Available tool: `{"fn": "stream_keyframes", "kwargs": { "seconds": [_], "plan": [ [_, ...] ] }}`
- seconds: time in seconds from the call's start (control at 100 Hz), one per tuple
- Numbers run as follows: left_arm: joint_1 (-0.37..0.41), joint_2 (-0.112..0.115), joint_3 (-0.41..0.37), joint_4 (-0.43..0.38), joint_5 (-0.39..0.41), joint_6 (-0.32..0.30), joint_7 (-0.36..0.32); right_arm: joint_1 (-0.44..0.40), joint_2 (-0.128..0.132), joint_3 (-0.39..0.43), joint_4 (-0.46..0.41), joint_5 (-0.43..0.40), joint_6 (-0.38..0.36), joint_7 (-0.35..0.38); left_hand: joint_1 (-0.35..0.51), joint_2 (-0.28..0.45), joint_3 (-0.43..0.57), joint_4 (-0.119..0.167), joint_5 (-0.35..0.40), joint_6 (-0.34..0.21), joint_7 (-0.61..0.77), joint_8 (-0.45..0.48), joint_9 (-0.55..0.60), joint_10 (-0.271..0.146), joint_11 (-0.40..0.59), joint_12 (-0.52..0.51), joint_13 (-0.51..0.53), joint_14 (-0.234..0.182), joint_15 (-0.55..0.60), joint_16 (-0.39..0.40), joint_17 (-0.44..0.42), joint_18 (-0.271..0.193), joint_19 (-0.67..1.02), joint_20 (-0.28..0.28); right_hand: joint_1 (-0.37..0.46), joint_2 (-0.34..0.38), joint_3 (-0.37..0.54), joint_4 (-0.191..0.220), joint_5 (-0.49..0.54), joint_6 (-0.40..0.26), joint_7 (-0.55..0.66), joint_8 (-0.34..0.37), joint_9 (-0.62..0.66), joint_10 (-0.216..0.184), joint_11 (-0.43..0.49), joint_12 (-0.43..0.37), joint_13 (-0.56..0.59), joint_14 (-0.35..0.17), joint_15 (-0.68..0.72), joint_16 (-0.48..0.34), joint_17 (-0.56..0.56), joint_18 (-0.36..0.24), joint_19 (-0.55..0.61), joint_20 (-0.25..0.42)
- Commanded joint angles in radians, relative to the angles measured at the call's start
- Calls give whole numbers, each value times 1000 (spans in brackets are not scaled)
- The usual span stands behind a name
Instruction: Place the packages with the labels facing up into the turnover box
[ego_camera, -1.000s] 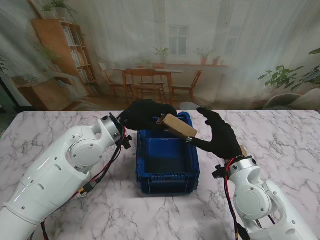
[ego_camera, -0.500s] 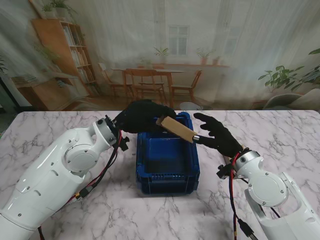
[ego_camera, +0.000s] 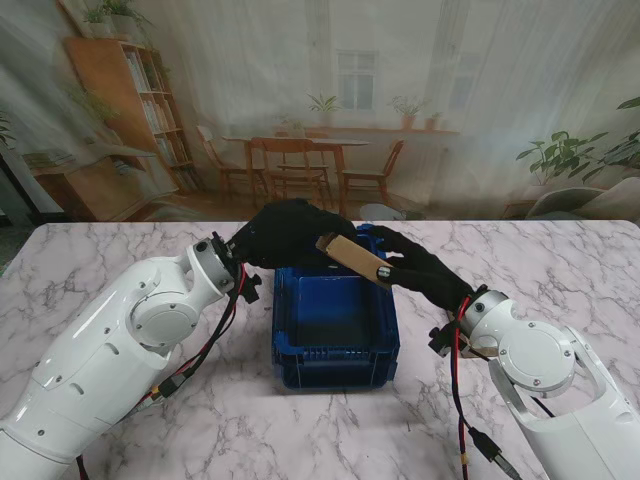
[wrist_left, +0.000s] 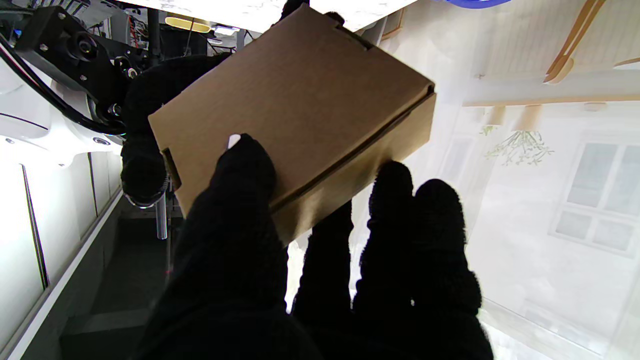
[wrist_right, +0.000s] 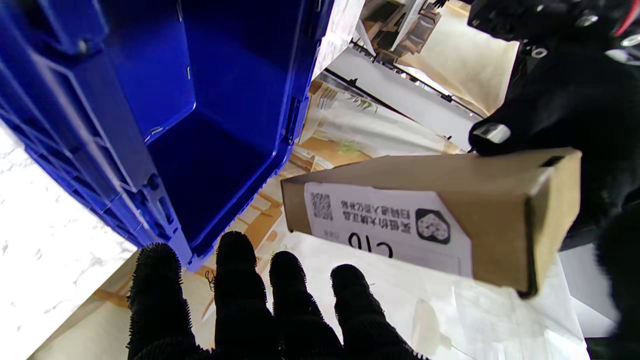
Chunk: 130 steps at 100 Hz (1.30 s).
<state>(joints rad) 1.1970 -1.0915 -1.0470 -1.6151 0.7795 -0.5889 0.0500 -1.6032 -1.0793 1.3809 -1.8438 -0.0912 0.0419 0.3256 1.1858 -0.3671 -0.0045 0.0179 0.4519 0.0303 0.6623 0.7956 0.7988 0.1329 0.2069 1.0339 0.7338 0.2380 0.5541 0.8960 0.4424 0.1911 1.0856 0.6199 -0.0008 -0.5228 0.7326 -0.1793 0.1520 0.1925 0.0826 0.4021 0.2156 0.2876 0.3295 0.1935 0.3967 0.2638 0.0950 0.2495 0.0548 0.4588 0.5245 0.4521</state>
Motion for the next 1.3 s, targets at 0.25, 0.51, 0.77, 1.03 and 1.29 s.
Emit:
{"fn": "stream_keyframes", "kwargs": {
  "seconds": [0.25,0.51,0.77,1.03,1.29],
  "plan": [
    [-10,-4,14,3,-2,-1,-10,29,8,-16,27,102,1,86,105,131,104,36,44,-39,207,35,41,-71,116,52,3,-48,23,-4,-6,-63,27,-8,13,-82,10,-10,-7,-91,-119,-12,-48,-68,-92,-41,13,59,-26,-27,55,71,-19,42],
    [-14,-5,24,6,-4,5,-8,28,4,-24,24,149,12,88,104,131,104,36,44,-38,208,34,41,-71,118,52,1,-48,23,-5,-6,-64,27,-9,107,-82,-33,19,-9,-76,-102,17,-49,-56,103,80,111,72,34,-34,94,106,38,-25],
    [-21,-8,43,14,-15,10,-6,35,-10,-42,27,185,12,45,104,131,104,36,43,-40,209,33,40,-72,119,51,2,-48,23,-6,-7,-63,26,-10,193,-79,-78,41,-6,-64,-27,125,-41,-52,244,193,160,13,76,26,109,71,126,-33],
    [-22,-8,48,19,-18,10,-9,27,-30,-50,10,229,31,-22,104,133,102,36,42,-39,208,31,39,-74,118,50,-1,-50,22,-7,-9,-64,23,-11,463,-113,-162,98,30,-44,167,93,21,-54,420,339,286,3,238,124,197,8,360,-22],
    [-19,-5,43,18,-25,9,-24,13,-38,-49,-10,218,17,-68,101,144,91,27,35,-33,192,18,32,-74,112,45,-5,-54,15,-11,-15,-68,17,-13,515,-137,176,66,170,-200,629,262,87,-74,523,444,332,-66,439,209,228,-26,523,-50]
  ]
}}
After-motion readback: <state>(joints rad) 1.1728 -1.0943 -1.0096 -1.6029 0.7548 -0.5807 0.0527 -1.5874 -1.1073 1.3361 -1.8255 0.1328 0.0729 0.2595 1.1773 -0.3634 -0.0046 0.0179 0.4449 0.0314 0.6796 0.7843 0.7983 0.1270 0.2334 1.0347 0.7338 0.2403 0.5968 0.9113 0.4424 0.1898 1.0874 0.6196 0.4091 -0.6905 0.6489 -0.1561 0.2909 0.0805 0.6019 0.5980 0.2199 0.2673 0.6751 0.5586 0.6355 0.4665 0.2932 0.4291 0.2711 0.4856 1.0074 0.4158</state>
